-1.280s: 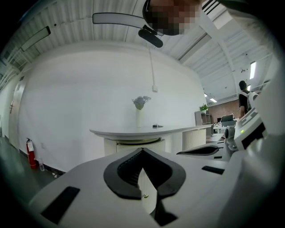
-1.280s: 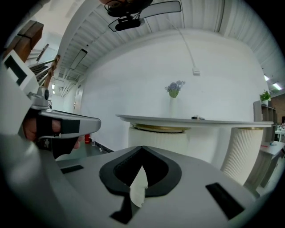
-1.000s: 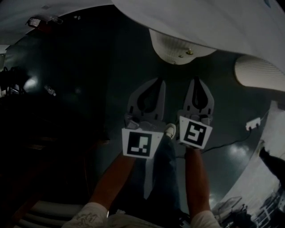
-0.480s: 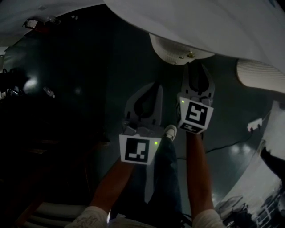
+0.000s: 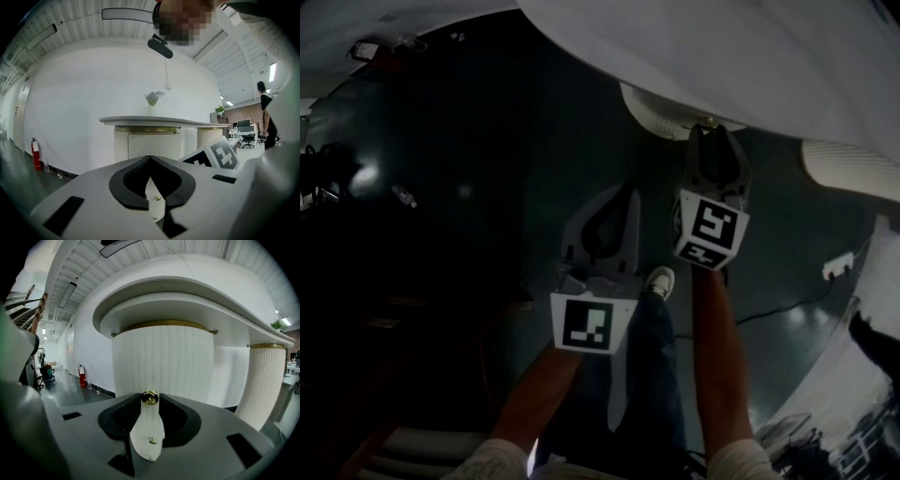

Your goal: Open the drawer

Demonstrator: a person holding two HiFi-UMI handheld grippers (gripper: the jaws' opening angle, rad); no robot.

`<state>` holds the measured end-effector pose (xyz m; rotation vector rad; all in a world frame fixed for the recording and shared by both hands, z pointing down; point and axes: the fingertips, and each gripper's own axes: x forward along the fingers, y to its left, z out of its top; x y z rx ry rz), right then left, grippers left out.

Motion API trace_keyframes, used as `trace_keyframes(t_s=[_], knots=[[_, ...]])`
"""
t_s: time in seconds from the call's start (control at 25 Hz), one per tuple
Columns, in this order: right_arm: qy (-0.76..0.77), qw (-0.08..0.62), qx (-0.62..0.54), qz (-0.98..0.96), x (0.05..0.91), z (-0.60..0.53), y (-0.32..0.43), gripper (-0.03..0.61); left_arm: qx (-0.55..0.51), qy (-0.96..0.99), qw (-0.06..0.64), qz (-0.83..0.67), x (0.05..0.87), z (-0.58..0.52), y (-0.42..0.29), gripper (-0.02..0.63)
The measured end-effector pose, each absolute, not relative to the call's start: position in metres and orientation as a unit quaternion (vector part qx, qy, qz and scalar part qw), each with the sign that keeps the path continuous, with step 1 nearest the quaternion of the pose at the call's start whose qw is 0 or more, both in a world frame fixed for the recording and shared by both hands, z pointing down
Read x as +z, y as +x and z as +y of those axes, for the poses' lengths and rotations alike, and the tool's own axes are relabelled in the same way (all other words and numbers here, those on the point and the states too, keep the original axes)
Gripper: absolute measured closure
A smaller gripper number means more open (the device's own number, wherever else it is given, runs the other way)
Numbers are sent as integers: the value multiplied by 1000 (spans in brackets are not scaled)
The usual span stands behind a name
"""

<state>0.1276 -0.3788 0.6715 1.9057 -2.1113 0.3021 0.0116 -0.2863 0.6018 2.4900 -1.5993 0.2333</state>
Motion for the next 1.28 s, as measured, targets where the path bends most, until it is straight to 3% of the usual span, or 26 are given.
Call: trace_keyframes(t_s=[0.6, 1.28], knots=[[673, 135, 100, -720, 670, -366, 128, 469, 80, 830, 88, -545, 606, -281, -2, 612], [674, 138, 108, -718, 676, -272, 117, 469, 62, 832, 75, -547, 593, -261, -9, 612]])
